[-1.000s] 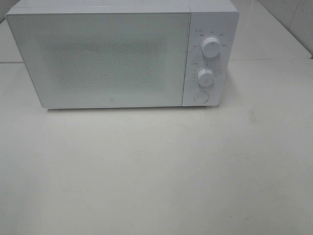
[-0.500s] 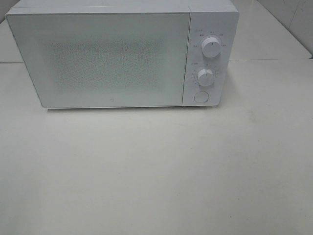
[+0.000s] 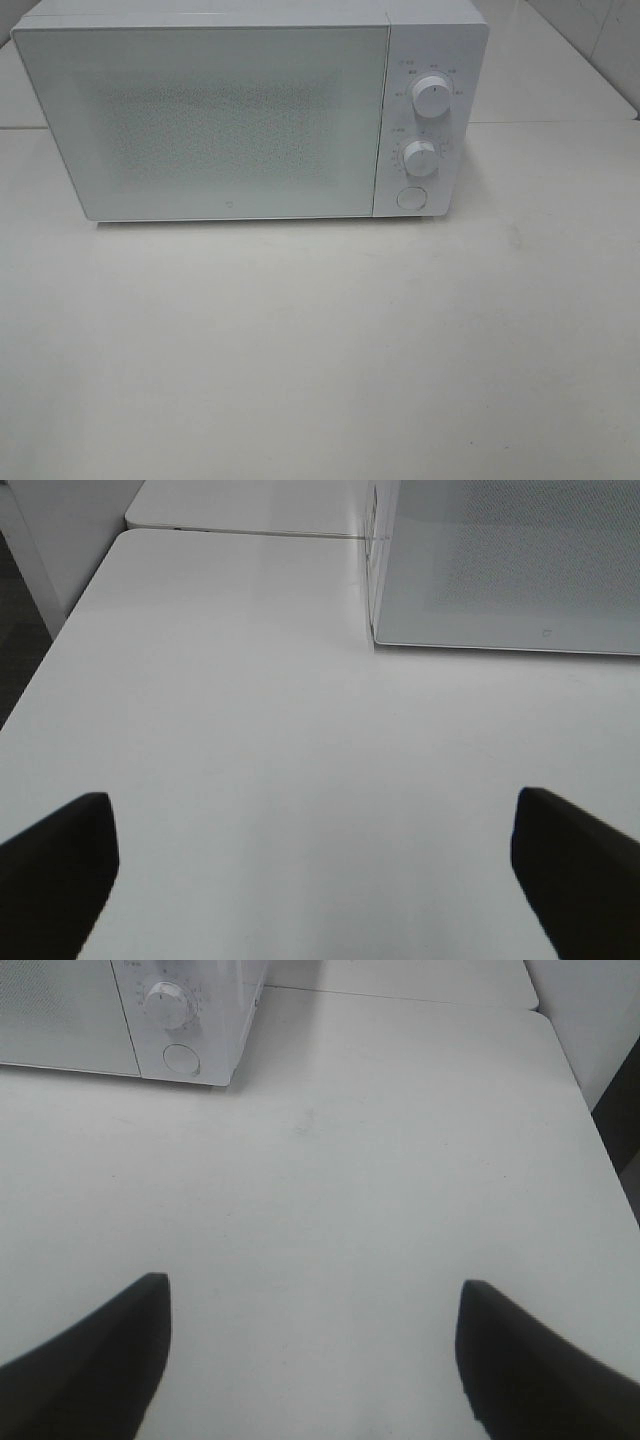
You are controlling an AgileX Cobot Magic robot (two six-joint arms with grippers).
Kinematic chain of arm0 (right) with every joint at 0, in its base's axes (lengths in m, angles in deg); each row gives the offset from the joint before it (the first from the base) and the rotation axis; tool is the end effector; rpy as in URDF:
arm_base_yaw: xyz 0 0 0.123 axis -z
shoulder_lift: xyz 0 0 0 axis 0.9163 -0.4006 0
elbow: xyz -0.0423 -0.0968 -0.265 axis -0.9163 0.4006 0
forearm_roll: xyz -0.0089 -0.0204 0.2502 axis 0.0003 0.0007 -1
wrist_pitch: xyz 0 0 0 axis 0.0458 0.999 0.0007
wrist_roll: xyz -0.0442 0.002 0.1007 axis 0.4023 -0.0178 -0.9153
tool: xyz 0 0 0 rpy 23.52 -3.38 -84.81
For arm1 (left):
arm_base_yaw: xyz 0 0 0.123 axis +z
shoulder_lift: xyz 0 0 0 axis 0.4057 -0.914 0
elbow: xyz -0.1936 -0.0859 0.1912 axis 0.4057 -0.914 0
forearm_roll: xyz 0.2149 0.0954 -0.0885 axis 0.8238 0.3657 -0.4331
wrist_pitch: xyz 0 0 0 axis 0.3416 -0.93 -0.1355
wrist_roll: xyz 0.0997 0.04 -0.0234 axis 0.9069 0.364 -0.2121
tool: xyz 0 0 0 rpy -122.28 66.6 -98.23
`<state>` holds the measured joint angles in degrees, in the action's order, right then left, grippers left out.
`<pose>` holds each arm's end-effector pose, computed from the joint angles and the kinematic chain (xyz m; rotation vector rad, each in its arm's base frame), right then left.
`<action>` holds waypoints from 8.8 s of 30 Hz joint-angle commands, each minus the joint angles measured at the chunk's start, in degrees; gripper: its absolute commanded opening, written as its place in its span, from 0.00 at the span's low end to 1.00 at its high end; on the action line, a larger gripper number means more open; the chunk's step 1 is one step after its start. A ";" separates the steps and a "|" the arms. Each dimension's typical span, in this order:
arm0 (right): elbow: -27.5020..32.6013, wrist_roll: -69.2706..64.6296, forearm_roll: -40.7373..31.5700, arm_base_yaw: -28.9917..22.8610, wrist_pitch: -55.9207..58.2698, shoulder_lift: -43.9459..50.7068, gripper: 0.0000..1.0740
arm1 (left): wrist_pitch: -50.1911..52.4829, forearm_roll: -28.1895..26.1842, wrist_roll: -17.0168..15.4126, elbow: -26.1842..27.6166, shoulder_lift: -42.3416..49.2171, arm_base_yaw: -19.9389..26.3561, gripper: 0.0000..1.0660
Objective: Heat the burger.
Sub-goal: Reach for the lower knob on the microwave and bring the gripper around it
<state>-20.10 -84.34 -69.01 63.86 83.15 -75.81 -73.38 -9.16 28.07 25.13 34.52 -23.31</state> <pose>0.0109 0.0005 0.2731 0.0060 2.0092 0.0601 0.0112 -0.0007 0.2707 -0.0107 2.0216 -0.0037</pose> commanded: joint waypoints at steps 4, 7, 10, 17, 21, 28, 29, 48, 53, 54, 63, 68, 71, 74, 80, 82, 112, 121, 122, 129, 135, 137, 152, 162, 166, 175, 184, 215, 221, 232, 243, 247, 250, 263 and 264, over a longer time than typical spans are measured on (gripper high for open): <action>-0.97 -0.46 -0.29 -0.29 -1.89 -0.74 0.70 | 0.46 -0.11 -0.69 -0.11 1.60 0.17 0.94; -1.60 -0.46 -0.29 -0.29 -5.33 -2.69 0.70 | 0.46 -0.11 -0.63 -0.11 1.60 0.17 0.94; -1.66 -0.63 -0.29 -0.29 -8.37 -4.01 0.70 | 0.46 -0.11 -0.63 -0.11 1.60 0.17 0.94; -1.32 -0.63 -0.29 -0.29 -17.99 -9.28 0.70 | 0.46 -0.11 -0.57 -0.11 1.60 0.17 0.94; -0.40 -0.63 -0.29 -0.29 -22.92 -11.86 0.70 | 0.46 -0.11 -0.57 -0.11 1.60 0.17 0.94; 1.03 -0.63 -0.34 -0.29 -29.91 -16.10 0.70 | 0.46 -0.06 -0.52 -0.11 1.60 0.17 0.94; 1.09 -0.63 -0.34 -0.29 -31.86 -18.05 0.70 | 0.46 -0.06 -0.52 -0.11 1.60 0.17 0.94; 1.09 -3.32 -0.34 -0.29 -50.76 -37.64 0.70 | 0.46 -0.06 -0.52 -0.11 1.60 0.17 0.94; 1.15 -6.25 0.00 -0.29 -55.98 -43.32 0.70 | 0.46 -0.06 -0.52 -0.11 1.60 0.17 0.94; 1.15 -6.30 0.00 -0.29 -57.07 -44.63 0.70 | 0.46 -0.06 -0.52 -0.11 1.60 0.17 0.94; 4.64 -6.70 0.00 -0.29 -72.65 -55.58 0.70 | 0.46 -0.06 -0.52 -0.11 1.60 0.17 0.94; 8.94 -6.65 0.00 -0.29 -83.94 -60.22 0.70 | 0.46 -0.06 -0.52 -0.11 1.60 0.17 0.94; 11.06 -6.53 -0.34 -0.29 -90.93 -62.80 0.70 | 0.46 -0.06 -0.52 -0.11 1.60 0.17 0.94; 13.46 -6.42 -2.01 -0.29 -98.95 -65.66 0.70 | 0.46 -0.06 -0.52 -0.11 1.60 0.17 0.94; 17.82 -3.72 -7.85 -0.29 -114.13 -72.19 0.70 | 0.46 -0.06 -0.52 -0.11 1.60 0.17 0.94; 18.85 -2.75 -9.51 -0.29 -118.43 -75.92 0.70 | 0.46 -0.06 -0.52 -0.11 1.60 0.17 0.94; 6.59 16.50 -51.62 -41.94 -135.50 -99.92 0.70 | 0.46 -0.06 -0.52 -0.11 1.60 0.17 0.94; 0.00 19.48 -54.26 -43.77 -134.87 -103.36 0.70 | 0.46 -0.06 -0.52 -0.11 1.60 0.17 0.94; -1.60 19.54 -54.26 -43.77 -133.84 -104.11 0.70 | 0.46 -0.06 -0.52 -0.11 1.60 0.17 0.94; -5.79 19.31 -53.86 -42.97 -134.13 -105.14 0.70 | 0.46 -0.06 -0.52 -0.11 1.60 0.17 0.94; -8.77 18.96 -51.68 -40.11 -132.47 -109.09 0.70 | 0.46 -0.06 -0.52 -0.11 1.60 0.17 0.94; -9.22 18.91 -51.39 -39.65 -132.12 -109.61 0.70 | 0.46 -0.06 -0.52 -0.11 1.60 0.17 0.94; -15.30 18.68 -46.47 -35.29 -128.40 -116.31 0.70 | 0.46 -0.06 -0.52 -0.11 1.60 0.17 0.94; -17.70 17.13 -46.07 -34.78 -127.60 -119.63 0.70 | 0.46 -0.06 -0.52 -0.11 1.60 0.17 0.94; -17.70 17.07 -46.35 -34.09 -127.83 -120.21 0.70 | 0.46 -0.06 -0.52 -0.11 1.60 0.17 0.94; -19.19 17.02 -46.41 -33.46 -127.83 -121.30 0.70 | 0.46 -0.06 -0.52 -0.11 1.32 0.17 0.94; -19.19 17.13 -46.58 -33.46 -128.06 -120.95 0.70 | 0.46 -0.06 -0.52 -0.11 1.32 0.17 0.94; -19.19 13.64 -44.86 -33.46 -130.92 -120.95 0.04 | 0.46 -0.06 -0.52 -0.11 1.32 0.17 0.94; -19.19 11.00 -44.52 -33.46 -131.38 -120.95 0.04 | 0.46 -0.06 -0.52 -0.11 1.32 0.17 0.94; -19.19 -11.12 -39.82 -33.46 -131.38 -120.95 0.04 | 0.46 -0.06 -0.52 -0.11 1.32 0.17 0.94; -19.19 -51.11 -31.80 -33.46 -132.53 -120.95 0.04 | 0.46 -0.06 -0.52 -0.11 1.32 0.17 0.94; -19.19 -73.05 -29.85 -33.46 -132.81 -120.95 0.04 | 0.46 -0.06 -0.52 -0.11 1.32 0.17 0.94; -19.19 -81.53 -29.85 -33.46 -133.56 -120.95 0.04 | 0.46 -0.06 -0.52 -0.11 1.32 0.17 0.94; -19.19 -93.16 -29.16 -33.46 -134.13 -120.95 0.04 | 0.46 -0.06 -0.52 -0.11 1.32 0.17 0.94; -19.19 -93.16 -29.16 -33.46 -134.13 -120.95 0.04 | 0.46 -0.06 -0.52 -0.11 1.32 0.17 0.94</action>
<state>-36.71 -176.70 -109.92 30.63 -45.88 -197.39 -73.38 -9.16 28.07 25.13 34.52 -23.31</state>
